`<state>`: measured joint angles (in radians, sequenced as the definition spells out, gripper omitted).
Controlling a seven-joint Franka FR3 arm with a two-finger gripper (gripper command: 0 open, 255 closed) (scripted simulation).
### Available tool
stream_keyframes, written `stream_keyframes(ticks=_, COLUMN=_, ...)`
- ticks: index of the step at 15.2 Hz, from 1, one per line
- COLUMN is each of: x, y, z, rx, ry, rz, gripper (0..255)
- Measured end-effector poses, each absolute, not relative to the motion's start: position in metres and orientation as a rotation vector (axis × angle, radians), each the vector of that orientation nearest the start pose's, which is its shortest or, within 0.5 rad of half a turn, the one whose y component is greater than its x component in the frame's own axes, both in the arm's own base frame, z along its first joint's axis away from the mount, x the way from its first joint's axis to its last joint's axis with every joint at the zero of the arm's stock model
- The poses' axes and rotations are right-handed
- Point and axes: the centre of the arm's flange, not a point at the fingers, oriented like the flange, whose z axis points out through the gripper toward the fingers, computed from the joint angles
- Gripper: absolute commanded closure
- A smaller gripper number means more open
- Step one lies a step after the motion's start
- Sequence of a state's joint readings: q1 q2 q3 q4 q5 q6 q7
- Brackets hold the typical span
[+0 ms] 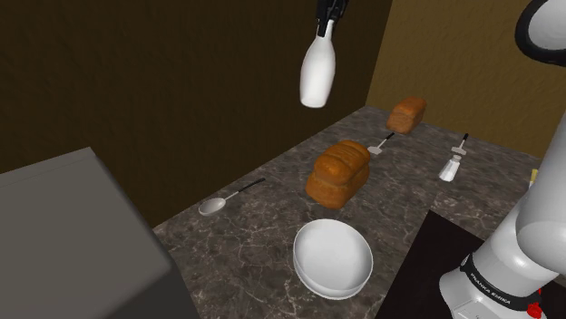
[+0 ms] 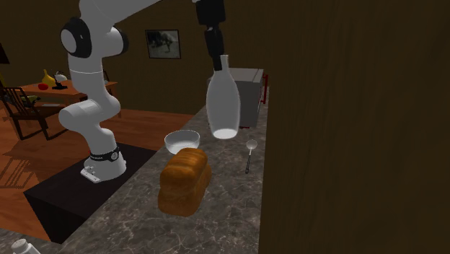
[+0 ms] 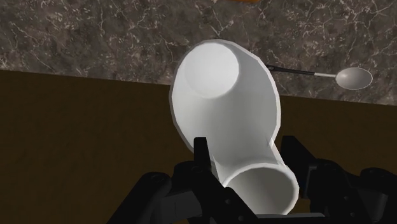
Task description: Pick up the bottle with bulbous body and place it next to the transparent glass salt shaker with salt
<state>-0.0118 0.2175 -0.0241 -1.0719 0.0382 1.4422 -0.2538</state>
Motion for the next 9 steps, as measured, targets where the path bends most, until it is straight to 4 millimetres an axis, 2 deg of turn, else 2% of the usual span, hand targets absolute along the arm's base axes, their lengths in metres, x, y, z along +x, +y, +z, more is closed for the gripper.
stream_keyframes(ticks=6, x=0.599, y=-0.016, z=0.747, rx=-3.102, ry=-0.353, rz=-0.244, gripper=255)
stream_keyframes(ticks=9, x=0.58, y=-0.036, z=0.751, rx=-3.102, ry=-0.353, rz=-0.243, gripper=255)
